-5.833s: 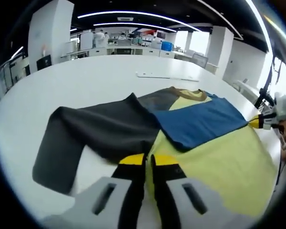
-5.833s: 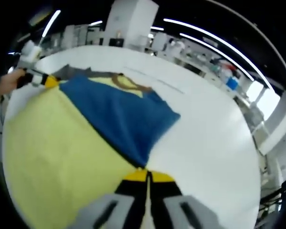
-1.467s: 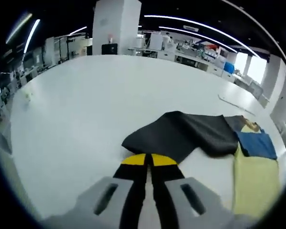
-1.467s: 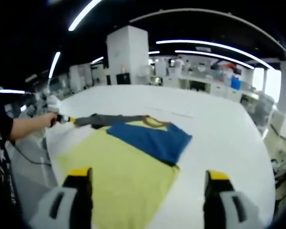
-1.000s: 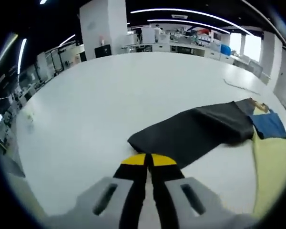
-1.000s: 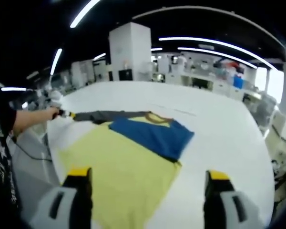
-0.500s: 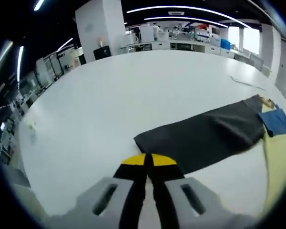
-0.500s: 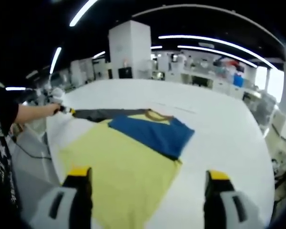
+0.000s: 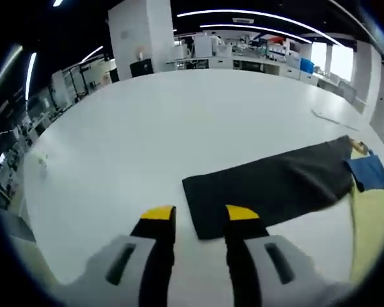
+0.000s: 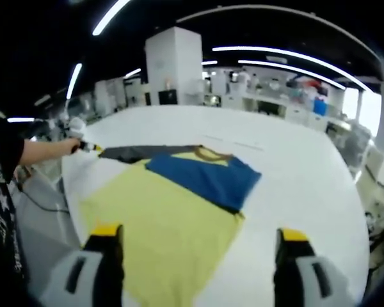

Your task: Fold the garment on the visible template until the final outline fits inside the template.

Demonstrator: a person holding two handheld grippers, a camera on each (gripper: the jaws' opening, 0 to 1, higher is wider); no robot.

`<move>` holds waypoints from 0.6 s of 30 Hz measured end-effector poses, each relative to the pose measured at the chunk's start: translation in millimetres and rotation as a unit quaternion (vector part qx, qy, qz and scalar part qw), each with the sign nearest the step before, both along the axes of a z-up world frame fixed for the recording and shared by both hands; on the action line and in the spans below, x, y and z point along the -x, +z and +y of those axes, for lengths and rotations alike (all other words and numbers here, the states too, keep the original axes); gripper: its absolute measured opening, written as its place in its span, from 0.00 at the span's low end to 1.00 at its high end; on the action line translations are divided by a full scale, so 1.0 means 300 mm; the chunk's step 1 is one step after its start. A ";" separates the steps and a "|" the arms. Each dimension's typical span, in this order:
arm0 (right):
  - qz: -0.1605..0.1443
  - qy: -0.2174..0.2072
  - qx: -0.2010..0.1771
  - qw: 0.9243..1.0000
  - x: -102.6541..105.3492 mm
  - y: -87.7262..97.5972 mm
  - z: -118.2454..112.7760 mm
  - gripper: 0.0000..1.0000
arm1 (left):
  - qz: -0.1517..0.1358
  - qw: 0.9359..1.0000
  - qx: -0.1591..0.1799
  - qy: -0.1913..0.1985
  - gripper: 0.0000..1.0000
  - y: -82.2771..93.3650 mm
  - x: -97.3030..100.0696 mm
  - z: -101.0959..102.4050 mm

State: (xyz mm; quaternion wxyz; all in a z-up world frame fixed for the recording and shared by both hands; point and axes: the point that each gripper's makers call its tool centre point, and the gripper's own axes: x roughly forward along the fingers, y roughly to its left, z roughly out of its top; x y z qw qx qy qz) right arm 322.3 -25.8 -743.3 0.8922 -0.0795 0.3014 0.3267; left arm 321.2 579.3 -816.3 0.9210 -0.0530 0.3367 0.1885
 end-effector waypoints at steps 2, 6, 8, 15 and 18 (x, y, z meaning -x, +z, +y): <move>0.000 0.001 0.001 1.000 0.001 0.001 0.002 0.99 | 0.000 1.000 0.004 0.001 0.28 -0.009 0.015 -0.012; -0.001 0.001 0.004 1.000 0.001 0.003 0.001 0.99 | -0.002 1.000 0.016 0.005 0.28 -0.015 0.028 -0.020; -0.002 0.000 0.003 1.000 -0.001 0.003 -0.001 0.99 | -0.001 1.000 0.017 0.005 0.27 -0.018 0.030 -0.025; -0.001 0.000 0.012 1.000 0.002 -0.003 -0.007 0.99 | 0.004 0.999 0.039 0.018 0.23 -0.037 0.050 -0.054; -0.001 -0.005 0.010 1.000 0.001 0.000 -0.013 0.99 | 0.003 0.998 0.056 0.027 0.23 -0.049 0.052 -0.061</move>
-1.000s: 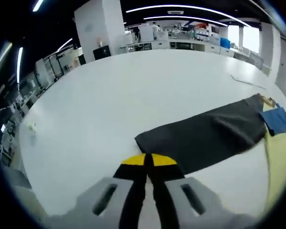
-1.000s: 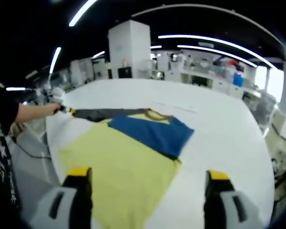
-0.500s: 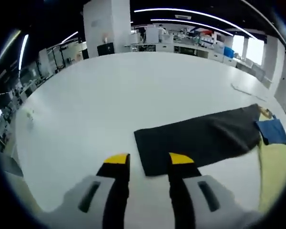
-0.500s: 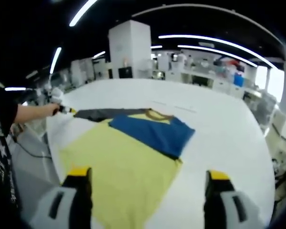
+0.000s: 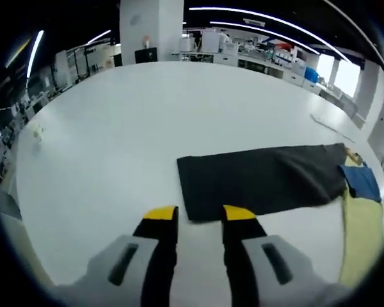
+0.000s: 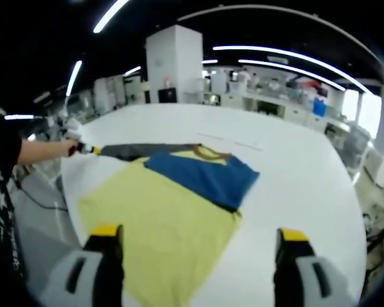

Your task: Fold the garment on the visible template until the final outline fits inside the template.

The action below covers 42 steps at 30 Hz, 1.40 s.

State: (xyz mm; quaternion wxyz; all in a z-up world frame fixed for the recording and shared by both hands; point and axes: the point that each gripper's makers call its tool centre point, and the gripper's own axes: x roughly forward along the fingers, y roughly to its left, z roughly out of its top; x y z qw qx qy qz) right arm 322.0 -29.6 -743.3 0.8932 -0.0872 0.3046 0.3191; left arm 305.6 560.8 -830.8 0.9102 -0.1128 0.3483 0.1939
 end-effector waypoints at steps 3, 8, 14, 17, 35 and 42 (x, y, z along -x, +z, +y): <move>-0.001 -0.005 -0.001 1.000 0.000 0.004 -0.004 0.99 | 0.003 1.000 0.006 0.004 0.23 -0.013 0.001 0.004; -0.002 -0.009 0.001 1.000 0.004 0.003 -0.011 0.99 | -0.006 1.000 0.021 0.019 0.22 -0.020 0.000 0.023; 0.001 -0.010 0.016 1.000 0.012 -0.013 -0.013 0.98 | -0.001 1.000 0.018 0.019 0.15 -0.028 -0.006 0.039; 0.001 -0.009 0.018 1.000 0.012 -0.017 -0.014 0.98 | 0.000 1.000 0.019 0.019 0.10 -0.030 -0.008 0.043; 0.000 -0.002 0.026 1.000 0.016 -0.027 -0.017 0.99 | -0.020 1.000 -0.001 0.003 0.00 0.015 -0.060 0.072; 0.002 -0.003 0.004 1.000 0.019 -0.018 -0.012 0.99 | -0.023 1.000 -0.005 -0.006 0.00 0.044 -0.087 0.072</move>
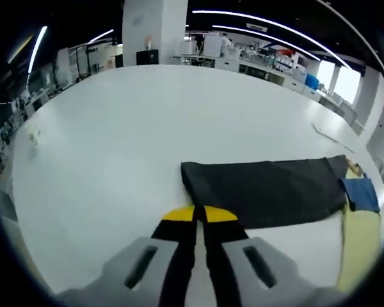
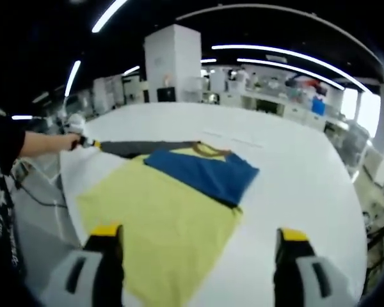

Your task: Fold the garment on the visible template until the final outline fits inside the template.

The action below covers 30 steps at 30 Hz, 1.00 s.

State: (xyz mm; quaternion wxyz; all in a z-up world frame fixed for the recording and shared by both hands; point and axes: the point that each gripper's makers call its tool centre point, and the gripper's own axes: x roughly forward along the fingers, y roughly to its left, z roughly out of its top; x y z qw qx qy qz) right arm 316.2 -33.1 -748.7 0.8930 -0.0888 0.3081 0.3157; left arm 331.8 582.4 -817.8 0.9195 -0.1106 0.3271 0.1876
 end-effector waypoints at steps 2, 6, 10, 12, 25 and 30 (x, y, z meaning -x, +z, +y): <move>0.000 0.001 0.001 1.000 0.000 -0.002 -0.002 0.99 | -0.001 1.000 -0.001 -0.003 0.00 0.005 -0.002 -0.007; 0.002 0.002 0.001 1.000 0.006 -0.002 0.004 0.99 | -0.002 1.000 -0.002 -0.010 0.00 0.013 -0.007 -0.019; 0.003 0.007 0.002 1.000 0.012 -0.004 0.013 0.99 | -0.008 1.000 -0.004 -0.022 0.00 0.037 -0.022 -0.041; 0.004 0.010 0.000 1.000 0.015 -0.004 0.018 0.99 | -0.014 0.999 -0.003 -0.030 0.00 0.054 -0.036 -0.058; 0.002 0.027 0.004 1.000 0.028 -0.004 0.037 0.99 | -0.036 0.995 -0.024 -0.090 0.00 0.163 -0.124 -0.198; -0.001 0.030 0.001 1.000 0.032 -0.001 0.037 0.99 | -0.042 0.992 -0.036 -0.111 0.00 0.182 -0.161 -0.215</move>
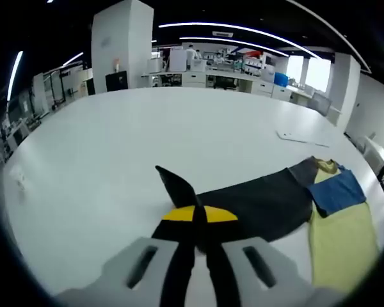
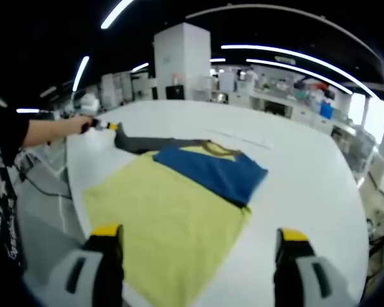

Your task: Fold the garment on the visible template until the final outline fits inside the template.

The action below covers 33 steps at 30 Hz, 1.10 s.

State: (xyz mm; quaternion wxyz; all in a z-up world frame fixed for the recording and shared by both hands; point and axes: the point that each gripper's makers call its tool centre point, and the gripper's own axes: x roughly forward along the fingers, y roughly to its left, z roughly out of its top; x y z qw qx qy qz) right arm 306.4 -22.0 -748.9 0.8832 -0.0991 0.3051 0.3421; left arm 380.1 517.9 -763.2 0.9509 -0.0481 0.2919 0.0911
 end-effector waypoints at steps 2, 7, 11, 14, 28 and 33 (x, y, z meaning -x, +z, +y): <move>-0.001 0.003 -0.002 1.000 0.003 0.004 0.004 0.99 | -0.004 1.000 0.001 -0.009 0.00 0.013 -0.016 -0.018; -0.001 0.014 -0.004 1.000 0.016 0.009 0.016 0.99 | -0.016 0.999 0.001 -0.037 0.00 0.053 -0.064 -0.078; 0.000 0.019 -0.005 1.000 0.028 0.008 0.026 0.99 | -0.029 0.998 0.002 -0.059 0.00 0.091 -0.099 -0.150; 0.002 0.021 -0.006 1.000 0.028 0.000 0.027 0.99 | -0.034 0.996 0.004 -0.077 0.00 0.106 -0.111 -0.228; 0.005 0.033 -0.016 0.999 0.069 -0.003 0.082 0.99 | -0.052 0.990 0.017 -0.132 0.00 0.134 -0.204 -0.418; 0.007 0.037 -0.019 0.999 0.081 -0.015 0.090 0.99 | -0.060 0.987 0.028 -0.148 0.00 0.145 -0.227 -0.517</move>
